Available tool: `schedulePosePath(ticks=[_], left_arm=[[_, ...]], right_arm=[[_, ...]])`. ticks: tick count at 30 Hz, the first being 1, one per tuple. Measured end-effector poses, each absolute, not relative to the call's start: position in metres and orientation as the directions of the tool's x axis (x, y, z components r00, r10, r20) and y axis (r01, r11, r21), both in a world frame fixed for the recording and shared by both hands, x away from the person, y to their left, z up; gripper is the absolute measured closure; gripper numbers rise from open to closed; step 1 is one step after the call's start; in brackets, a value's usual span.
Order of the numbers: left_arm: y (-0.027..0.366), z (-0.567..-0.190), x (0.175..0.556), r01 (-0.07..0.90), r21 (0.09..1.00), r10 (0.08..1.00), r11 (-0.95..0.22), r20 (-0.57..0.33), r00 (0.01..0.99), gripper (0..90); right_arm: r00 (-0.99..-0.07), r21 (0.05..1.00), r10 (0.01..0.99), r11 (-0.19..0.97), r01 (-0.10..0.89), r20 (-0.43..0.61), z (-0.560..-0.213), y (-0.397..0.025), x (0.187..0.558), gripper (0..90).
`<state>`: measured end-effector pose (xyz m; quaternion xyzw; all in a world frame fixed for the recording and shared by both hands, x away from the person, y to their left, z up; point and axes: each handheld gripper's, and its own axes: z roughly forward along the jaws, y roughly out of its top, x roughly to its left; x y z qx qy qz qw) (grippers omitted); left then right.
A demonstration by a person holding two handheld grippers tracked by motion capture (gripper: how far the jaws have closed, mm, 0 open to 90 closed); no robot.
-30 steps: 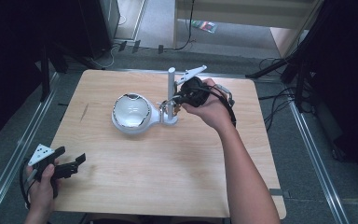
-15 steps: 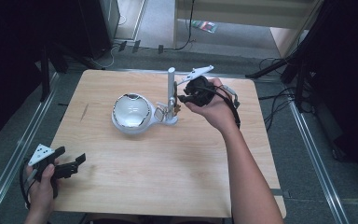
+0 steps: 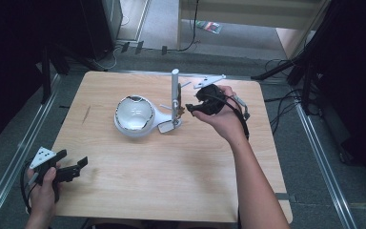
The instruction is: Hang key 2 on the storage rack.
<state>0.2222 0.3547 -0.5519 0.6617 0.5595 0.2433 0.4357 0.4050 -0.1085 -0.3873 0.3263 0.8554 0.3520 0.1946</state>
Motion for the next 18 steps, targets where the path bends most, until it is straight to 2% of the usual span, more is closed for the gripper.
schedulePosePath(ticks=[4,7,18], left_arm=[[0.355,-0.552,0.222,0.528,0.849,0.952,0.003,-0.164,0.258,7.9],[0.354,-0.552,0.222,0.527,0.85,0.952,-0.001,-0.161,0.261,8.0],[0.353,-0.552,0.222,0.528,0.849,0.953,-0.008,-0.154,0.261,8.0]], right_arm=[[-0.705,0.729,0.703,0.531,0.432,-0.093,-0.392,-0.113,0.397,24.4],[-0.689,0.725,0.717,0.528,0.443,-0.101,-0.398,-0.117,0.39,18.5],[-0.659,0.723,0.748,0.496,0.482,-0.074,-0.422,-0.134,0.368,13.9]])
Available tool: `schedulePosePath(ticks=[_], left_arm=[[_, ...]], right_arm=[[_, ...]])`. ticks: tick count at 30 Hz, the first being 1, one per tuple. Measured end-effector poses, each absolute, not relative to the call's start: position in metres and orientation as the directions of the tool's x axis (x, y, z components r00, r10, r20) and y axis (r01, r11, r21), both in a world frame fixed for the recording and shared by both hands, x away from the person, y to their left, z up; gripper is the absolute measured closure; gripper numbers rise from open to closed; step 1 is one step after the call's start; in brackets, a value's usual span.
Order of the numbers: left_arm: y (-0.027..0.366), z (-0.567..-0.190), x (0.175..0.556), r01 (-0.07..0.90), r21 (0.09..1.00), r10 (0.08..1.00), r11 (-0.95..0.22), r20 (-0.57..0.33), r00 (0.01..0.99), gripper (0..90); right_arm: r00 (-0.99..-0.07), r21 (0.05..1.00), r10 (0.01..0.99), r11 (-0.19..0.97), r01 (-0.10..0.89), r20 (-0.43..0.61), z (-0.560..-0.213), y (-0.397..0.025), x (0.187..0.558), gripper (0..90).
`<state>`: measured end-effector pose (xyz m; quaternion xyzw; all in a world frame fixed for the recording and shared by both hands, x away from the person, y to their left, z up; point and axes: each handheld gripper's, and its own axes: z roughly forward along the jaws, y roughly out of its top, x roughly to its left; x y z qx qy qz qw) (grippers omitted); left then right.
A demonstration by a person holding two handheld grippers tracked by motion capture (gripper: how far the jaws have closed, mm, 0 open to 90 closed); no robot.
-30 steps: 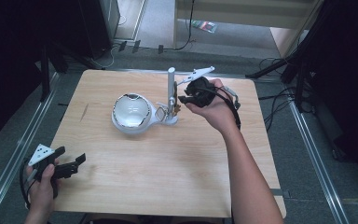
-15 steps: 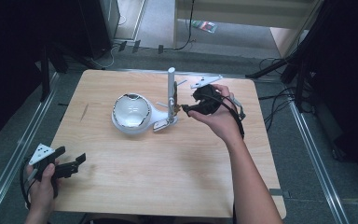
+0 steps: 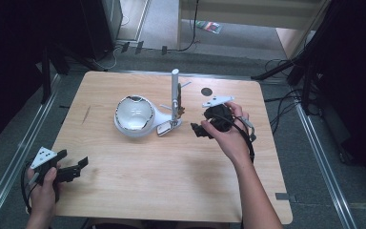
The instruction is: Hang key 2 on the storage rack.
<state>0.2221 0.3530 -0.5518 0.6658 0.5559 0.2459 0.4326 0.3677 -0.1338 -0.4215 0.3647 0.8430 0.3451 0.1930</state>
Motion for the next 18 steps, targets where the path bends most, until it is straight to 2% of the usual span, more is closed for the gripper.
schedulePosePath(ticks=[18], left_arm=[[0.352,-0.552,0.221,0.519,0.855,0.954,-0.02,-0.139,0.266,8.2]], right_arm=[[-0.557,0.766,0.831,0.355,0.536,0.005,-0.463,-0.19,0.327,14.3]])
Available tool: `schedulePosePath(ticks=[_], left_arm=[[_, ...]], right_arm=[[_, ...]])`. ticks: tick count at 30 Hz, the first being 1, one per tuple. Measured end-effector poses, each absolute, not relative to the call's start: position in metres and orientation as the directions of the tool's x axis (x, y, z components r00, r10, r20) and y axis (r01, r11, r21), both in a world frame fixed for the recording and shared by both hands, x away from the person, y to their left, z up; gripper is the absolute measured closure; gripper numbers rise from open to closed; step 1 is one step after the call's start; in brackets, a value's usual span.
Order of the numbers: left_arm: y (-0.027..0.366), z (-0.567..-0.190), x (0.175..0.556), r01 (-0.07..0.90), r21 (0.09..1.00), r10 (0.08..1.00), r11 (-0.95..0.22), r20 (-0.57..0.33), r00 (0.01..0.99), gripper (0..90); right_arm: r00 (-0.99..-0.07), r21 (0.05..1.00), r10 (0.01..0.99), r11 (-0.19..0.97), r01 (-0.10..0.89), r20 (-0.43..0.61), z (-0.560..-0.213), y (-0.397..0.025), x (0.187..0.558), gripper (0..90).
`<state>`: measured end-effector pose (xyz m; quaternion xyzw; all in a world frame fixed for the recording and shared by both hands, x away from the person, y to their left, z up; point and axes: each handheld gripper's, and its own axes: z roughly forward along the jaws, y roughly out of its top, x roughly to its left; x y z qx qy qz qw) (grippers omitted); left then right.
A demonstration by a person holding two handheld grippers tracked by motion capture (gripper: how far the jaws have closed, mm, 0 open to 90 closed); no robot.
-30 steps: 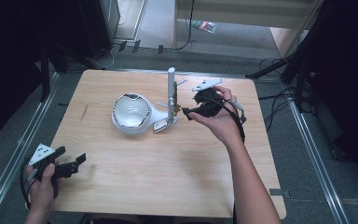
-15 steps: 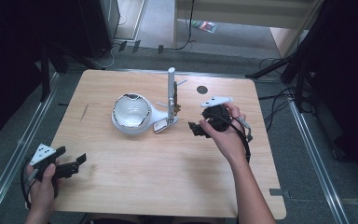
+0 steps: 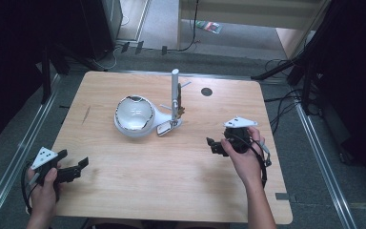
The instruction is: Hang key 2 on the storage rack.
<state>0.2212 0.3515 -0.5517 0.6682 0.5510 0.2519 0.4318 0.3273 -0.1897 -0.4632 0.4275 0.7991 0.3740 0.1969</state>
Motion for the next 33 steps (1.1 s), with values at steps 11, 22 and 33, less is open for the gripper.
schedulePosePath(ticks=[11,22,33], left_arm=[[0.352,-0.552,0.22,0.513,0.858,0.951,-0.022,-0.14,0.274,8.2],[0.352,-0.551,0.218,0.494,0.869,0.959,-0.002,-0.139,0.249,13.7],[0.356,-0.551,0.216,0.486,0.874,0.951,0.019,-0.166,0.262,8.6]], right_arm=[[-0.516,0.762,0.856,0.305,0.571,0.044,-0.488,-0.224,0.303,14.4],[-0.481,0.773,0.875,0.265,0.576,0.058,-0.494,-0.259,0.286,14.4],[-0.45,0.771,0.888,0.224,0.596,0.09,-0.511,-0.293,0.272,14.4]])
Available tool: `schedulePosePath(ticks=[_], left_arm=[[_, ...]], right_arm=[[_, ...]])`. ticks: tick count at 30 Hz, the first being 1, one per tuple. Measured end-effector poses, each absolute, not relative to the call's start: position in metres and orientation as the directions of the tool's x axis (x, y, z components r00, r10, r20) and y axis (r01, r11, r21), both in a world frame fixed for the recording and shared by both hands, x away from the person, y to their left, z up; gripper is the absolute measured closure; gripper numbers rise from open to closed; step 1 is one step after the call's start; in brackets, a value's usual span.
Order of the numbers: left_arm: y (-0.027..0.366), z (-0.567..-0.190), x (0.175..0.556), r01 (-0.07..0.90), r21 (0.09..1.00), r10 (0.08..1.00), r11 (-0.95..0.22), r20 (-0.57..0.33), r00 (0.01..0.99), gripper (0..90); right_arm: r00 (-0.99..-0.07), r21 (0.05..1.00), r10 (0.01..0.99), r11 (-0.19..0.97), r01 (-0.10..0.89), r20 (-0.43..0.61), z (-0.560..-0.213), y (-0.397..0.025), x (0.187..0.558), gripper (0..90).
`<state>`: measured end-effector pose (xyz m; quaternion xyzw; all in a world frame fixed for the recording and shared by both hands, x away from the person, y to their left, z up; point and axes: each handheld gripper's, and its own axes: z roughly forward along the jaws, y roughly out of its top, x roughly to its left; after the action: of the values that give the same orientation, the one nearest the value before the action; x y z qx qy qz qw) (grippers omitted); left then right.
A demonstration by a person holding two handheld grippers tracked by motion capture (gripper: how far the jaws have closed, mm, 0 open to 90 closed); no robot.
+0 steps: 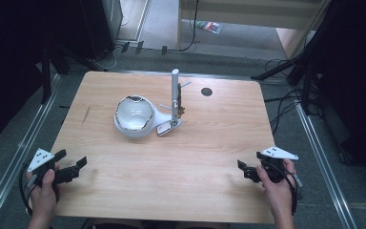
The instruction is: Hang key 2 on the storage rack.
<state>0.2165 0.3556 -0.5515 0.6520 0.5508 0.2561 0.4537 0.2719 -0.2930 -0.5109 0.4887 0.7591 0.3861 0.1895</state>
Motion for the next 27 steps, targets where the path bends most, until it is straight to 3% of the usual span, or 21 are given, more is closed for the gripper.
schedulePosePath(ticks=[10,21,27], left_arm=[[0.357,-0.552,0.214,0.471,0.882,0.948,0.029,-0.174,0.267,0.0],[0.356,-0.551,0.212,0.45,0.893,0.947,0.019,-0.161,0.28,0.0],[0.351,-0.551,0.211,0.43,0.903,0.966,0.006,-0.115,0.23,0.0]], right_arm=[[-0.415,0.793,0.904,0.175,0.583,0.105,-0.525,-0.315,0.266,14.2],[-0.34,0.84,0.937,0.121,0.528,0.079,-0.539,-0.329,0.255,14.6],[-0.318,0.855,0.945,0.105,0.508,0.073,-0.545,-0.328,0.256,14.8]])
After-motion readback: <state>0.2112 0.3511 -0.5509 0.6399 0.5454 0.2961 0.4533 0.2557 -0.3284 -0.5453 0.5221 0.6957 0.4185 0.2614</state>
